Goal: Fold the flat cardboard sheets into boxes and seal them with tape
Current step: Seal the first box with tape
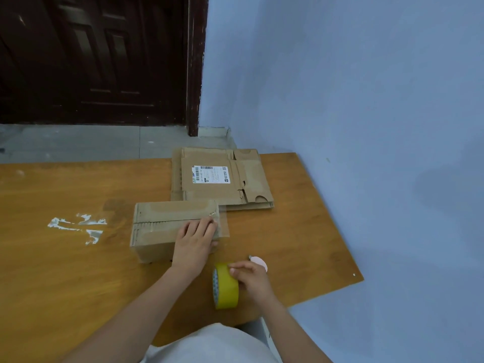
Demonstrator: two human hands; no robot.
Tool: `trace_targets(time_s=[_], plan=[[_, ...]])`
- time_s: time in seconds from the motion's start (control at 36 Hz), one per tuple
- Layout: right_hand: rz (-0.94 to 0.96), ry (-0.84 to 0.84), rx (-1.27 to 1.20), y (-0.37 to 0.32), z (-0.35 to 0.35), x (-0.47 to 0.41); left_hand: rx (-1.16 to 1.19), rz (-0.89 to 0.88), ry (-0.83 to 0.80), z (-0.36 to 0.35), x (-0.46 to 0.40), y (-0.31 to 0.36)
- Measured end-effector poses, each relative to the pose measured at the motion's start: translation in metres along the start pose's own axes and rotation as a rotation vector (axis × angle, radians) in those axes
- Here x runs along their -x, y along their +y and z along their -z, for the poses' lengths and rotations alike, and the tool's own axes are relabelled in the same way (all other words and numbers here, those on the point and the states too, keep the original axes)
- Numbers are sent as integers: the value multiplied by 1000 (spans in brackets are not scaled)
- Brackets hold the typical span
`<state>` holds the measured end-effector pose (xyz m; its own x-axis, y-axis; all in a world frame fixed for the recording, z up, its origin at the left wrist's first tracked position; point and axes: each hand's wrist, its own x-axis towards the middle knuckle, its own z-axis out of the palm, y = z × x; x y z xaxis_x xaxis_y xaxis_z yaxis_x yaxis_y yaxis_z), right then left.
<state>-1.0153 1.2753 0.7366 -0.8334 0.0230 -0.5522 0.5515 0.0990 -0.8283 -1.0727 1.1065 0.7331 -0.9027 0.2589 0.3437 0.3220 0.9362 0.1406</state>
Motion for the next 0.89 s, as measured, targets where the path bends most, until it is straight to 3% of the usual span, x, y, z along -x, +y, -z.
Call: trace_targets(time_s=[0.31, 0.67, 0.89], plan=[[-283, -124, 392, -18, 14, -19, -29, 189, 9, 22, 22, -54], [-135, 38, 570, -19, -45, -68, -64, 248, 80, 27, 35, -70], [-44, 99, 425, -40, -72, -115, -85, 241, 92, 23, 37, -71]])
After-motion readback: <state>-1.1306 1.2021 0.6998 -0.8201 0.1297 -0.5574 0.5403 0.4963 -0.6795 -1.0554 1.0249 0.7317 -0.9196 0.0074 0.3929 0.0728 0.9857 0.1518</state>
